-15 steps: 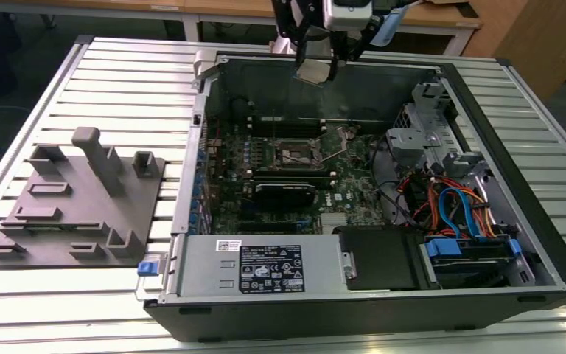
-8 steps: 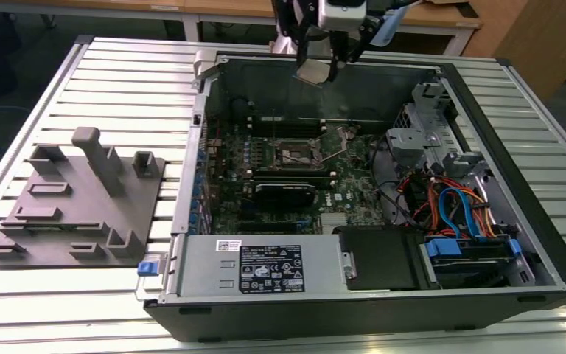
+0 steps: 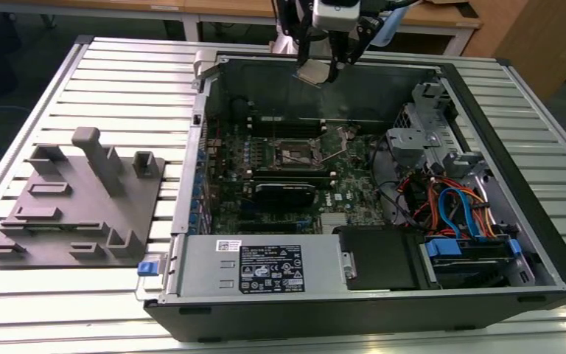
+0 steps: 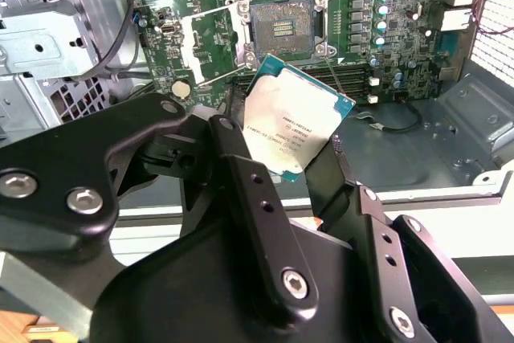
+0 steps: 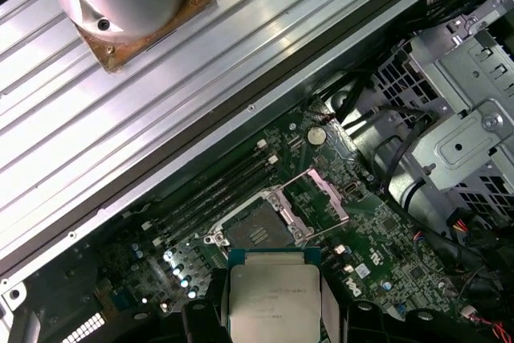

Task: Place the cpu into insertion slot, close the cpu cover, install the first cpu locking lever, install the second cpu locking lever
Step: 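Place the cpu into insertion slot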

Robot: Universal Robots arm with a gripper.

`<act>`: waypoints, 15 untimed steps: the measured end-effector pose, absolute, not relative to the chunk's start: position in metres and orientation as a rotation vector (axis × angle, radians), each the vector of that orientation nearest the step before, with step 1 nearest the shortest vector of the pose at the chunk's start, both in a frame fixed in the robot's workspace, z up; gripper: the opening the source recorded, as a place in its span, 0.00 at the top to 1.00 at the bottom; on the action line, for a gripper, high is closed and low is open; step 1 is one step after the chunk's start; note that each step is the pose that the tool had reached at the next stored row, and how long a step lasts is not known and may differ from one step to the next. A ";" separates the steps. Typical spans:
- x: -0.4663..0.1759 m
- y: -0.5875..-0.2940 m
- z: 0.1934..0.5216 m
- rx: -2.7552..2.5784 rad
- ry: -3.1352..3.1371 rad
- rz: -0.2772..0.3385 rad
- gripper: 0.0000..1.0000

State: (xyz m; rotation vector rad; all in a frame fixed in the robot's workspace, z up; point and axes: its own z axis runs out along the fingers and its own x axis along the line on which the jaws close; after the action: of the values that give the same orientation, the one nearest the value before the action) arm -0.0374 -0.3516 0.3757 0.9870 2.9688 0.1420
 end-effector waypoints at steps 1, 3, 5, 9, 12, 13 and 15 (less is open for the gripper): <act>-0.037 -0.352 0.376 0.987 2.969 0.142 0.46; -0.037 -0.352 0.376 0.987 2.969 0.142 0.46; -0.037 -0.352 0.376 0.987 2.969 0.142 0.46; -0.037 -0.352 0.376 0.991 2.967 0.142 0.46; -0.037 -0.352 0.376 1.002 2.963 0.142 0.46; -0.037 -0.352 0.376 1.008 2.961 0.142 0.46; -0.037 -0.352 0.376 1.033 2.952 0.142 0.46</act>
State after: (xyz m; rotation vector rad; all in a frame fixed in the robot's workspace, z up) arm -0.0375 -0.3516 0.3756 1.0331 2.9515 0.1417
